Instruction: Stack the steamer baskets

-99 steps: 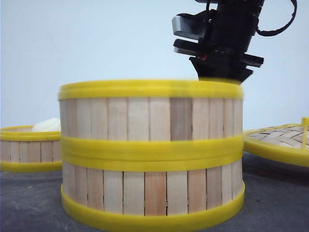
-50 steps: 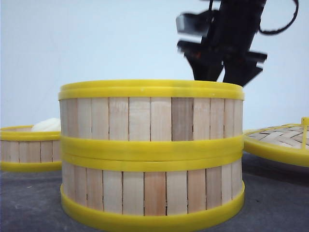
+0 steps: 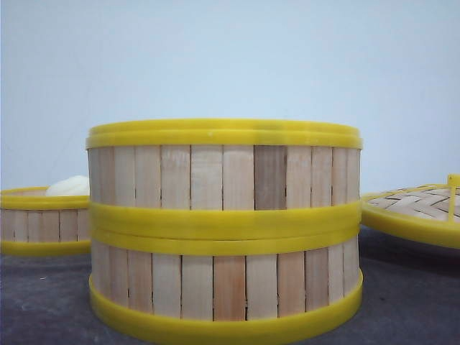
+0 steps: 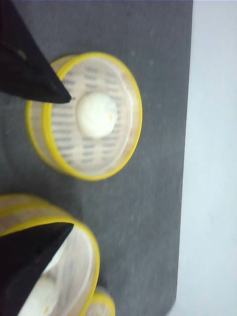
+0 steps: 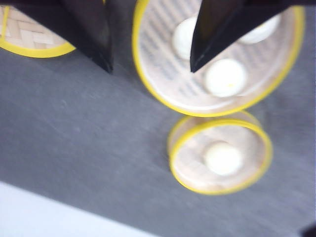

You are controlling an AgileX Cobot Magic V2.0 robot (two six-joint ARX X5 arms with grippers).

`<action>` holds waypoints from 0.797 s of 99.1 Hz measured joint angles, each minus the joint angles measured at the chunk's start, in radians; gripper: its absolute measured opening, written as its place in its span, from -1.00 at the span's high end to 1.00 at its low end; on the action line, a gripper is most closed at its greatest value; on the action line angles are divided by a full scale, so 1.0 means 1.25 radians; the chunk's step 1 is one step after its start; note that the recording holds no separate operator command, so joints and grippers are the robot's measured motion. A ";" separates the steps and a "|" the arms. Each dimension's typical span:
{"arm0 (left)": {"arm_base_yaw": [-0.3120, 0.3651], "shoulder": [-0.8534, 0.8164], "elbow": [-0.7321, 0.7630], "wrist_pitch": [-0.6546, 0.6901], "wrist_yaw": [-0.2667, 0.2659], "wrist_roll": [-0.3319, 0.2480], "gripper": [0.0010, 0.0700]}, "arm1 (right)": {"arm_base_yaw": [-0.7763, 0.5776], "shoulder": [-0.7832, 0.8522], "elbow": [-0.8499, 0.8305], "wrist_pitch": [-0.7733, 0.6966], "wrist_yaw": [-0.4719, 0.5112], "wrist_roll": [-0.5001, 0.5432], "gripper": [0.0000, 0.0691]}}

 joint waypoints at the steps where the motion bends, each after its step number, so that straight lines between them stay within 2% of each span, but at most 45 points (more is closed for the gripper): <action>1: 0.000 0.006 0.000 0.004 -0.004 0.002 -0.19 | 0.003 -0.005 0.000 -0.003 0.000 0.000 0.13; 21: 0.020 0.126 0.000 0.119 -0.072 0.044 -0.11 | 0.062 -0.068 0.000 -0.068 0.000 0.019 0.13; 28: 0.048 0.179 0.002 0.146 -0.092 0.056 -0.10 | 0.078 -0.084 0.000 -0.083 0.000 0.025 0.13; 46: 0.161 0.314 0.027 0.171 -0.093 0.063 -0.10 | 0.100 -0.117 0.000 -0.113 0.000 0.039 0.13; 58: 0.243 0.410 0.066 0.166 -0.059 0.058 -0.10 | 0.105 -0.125 0.000 -0.129 0.000 0.042 0.13; 79: 0.339 0.562 0.157 0.109 0.048 0.024 -0.10 | 0.105 -0.124 0.000 -0.137 0.000 0.042 0.13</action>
